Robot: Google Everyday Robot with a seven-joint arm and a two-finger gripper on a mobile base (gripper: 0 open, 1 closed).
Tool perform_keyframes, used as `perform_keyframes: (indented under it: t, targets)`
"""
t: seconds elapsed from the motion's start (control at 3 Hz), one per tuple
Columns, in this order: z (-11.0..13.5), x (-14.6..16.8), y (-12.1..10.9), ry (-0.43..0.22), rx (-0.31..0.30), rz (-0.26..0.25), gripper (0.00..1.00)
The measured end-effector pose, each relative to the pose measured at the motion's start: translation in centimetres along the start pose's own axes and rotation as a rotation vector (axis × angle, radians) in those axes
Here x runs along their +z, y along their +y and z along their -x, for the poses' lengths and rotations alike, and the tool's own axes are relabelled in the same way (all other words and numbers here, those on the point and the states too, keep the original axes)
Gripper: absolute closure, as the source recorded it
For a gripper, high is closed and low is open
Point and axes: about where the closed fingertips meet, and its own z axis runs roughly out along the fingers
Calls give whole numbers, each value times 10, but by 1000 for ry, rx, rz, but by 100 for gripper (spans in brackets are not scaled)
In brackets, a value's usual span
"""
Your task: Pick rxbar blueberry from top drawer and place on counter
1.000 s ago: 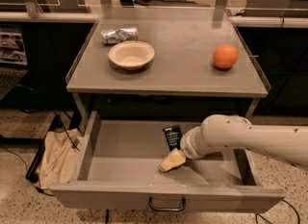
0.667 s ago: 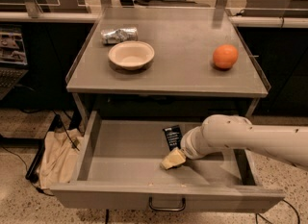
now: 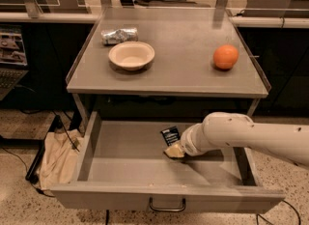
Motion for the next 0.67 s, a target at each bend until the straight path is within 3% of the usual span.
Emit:
perform_keyframes:
  t: [0.33,0.67]
  targets:
    - [0,0,0,0,0,0,96]
    - [0,0,0,0,0,0,100]
